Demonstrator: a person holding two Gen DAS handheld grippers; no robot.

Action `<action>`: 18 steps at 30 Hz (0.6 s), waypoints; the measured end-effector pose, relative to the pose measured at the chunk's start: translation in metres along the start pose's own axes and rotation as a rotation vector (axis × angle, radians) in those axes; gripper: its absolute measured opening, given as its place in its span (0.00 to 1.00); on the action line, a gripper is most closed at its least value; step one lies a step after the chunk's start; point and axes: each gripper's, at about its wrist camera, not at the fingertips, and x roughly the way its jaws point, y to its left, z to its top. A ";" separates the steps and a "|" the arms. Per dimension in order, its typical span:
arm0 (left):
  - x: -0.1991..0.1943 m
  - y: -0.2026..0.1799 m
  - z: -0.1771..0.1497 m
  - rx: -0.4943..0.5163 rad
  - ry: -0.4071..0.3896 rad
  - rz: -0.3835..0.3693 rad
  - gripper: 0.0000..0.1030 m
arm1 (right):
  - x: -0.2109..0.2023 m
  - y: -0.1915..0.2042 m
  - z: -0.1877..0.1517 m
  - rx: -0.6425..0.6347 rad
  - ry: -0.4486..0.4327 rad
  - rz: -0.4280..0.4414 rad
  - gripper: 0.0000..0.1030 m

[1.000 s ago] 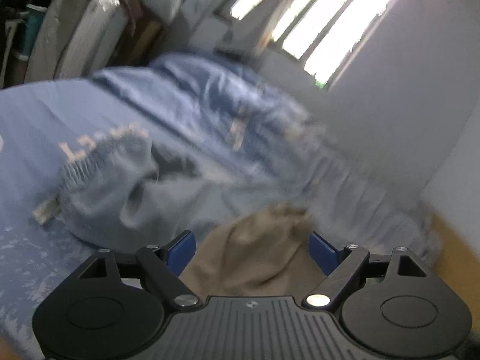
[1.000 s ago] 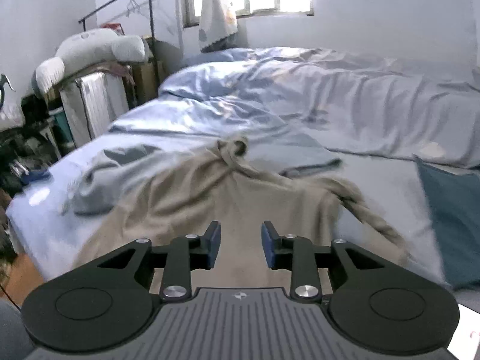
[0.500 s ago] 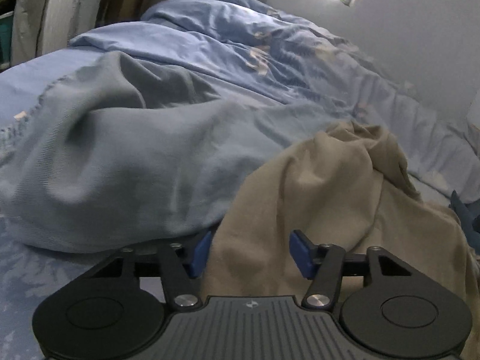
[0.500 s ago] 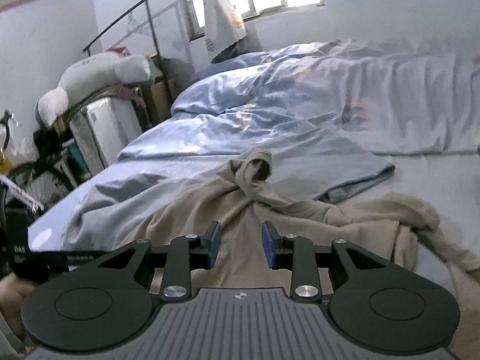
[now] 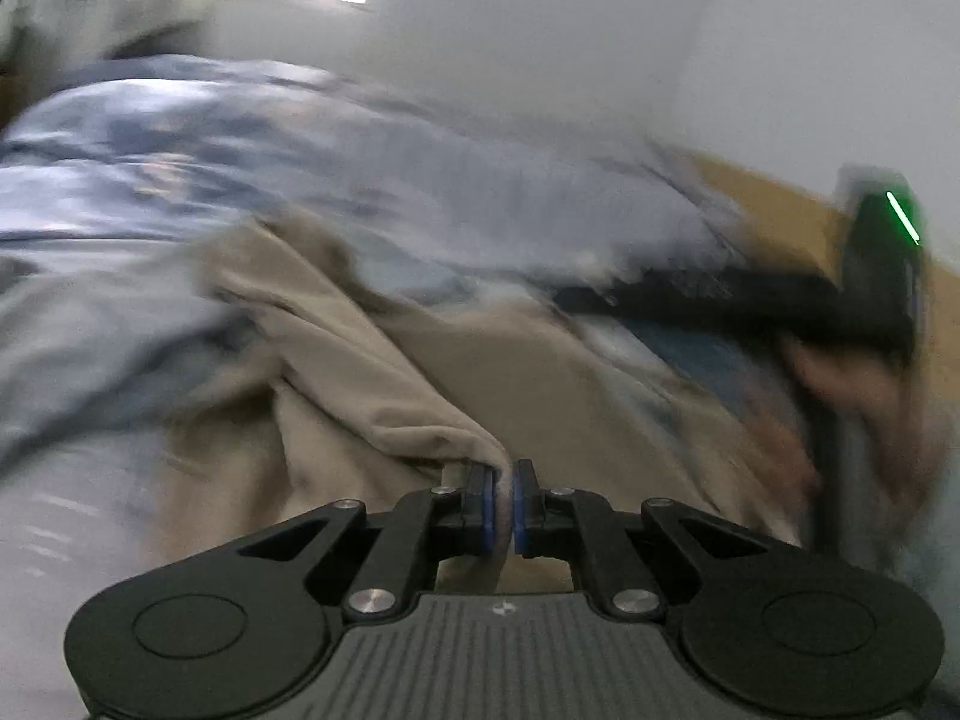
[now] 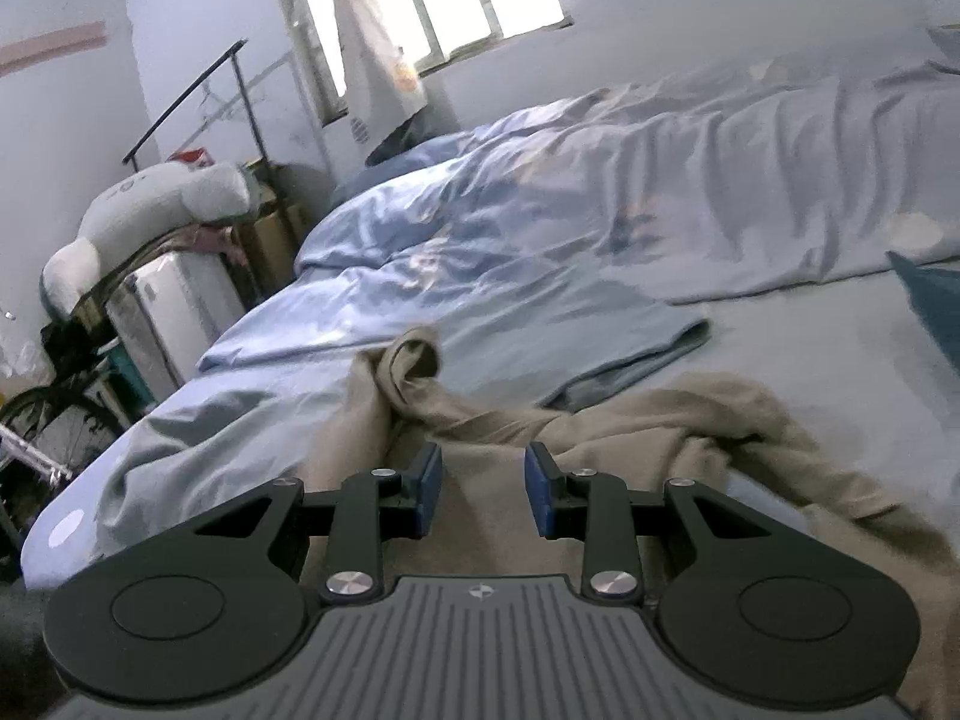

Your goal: Fold clothes

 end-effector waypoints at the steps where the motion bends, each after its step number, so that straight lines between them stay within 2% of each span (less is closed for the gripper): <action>1: 0.006 -0.016 -0.007 0.041 0.028 -0.031 0.03 | -0.003 -0.003 0.001 0.005 -0.005 -0.006 0.31; 3: 0.020 -0.043 -0.022 0.125 0.113 -0.077 0.03 | -0.006 -0.009 0.003 0.011 -0.005 -0.013 0.32; 5: 0.029 -0.056 -0.032 0.165 0.185 -0.132 0.05 | -0.008 -0.012 0.003 0.011 0.000 -0.016 0.32; 6: 0.031 -0.059 -0.034 0.171 0.199 -0.147 0.08 | -0.007 -0.013 0.002 0.002 0.008 -0.015 0.32; 7: 0.031 -0.059 -0.034 0.166 0.199 -0.151 0.15 | -0.006 -0.013 0.001 -0.008 0.017 -0.014 0.32; 9: 0.029 -0.051 -0.029 0.110 0.178 -0.167 0.21 | -0.005 -0.012 -0.001 -0.025 0.026 -0.015 0.32; 11: 0.024 -0.041 -0.023 0.046 0.143 -0.179 0.23 | -0.003 -0.011 -0.002 -0.034 0.033 -0.013 0.32; 13: 0.013 -0.029 -0.013 -0.023 0.069 -0.161 0.37 | -0.001 -0.010 -0.003 -0.033 0.037 -0.012 0.32; 14: 0.007 -0.023 -0.009 -0.056 0.028 -0.147 0.40 | 0.000 -0.010 -0.003 -0.031 0.039 -0.008 0.32; 16: -0.011 -0.005 0.003 -0.106 -0.061 -0.099 0.46 | 0.002 -0.008 -0.003 -0.031 0.041 0.000 0.32; 18: -0.030 0.017 0.018 -0.130 -0.135 0.009 0.53 | 0.004 -0.005 -0.004 -0.034 0.041 0.010 0.32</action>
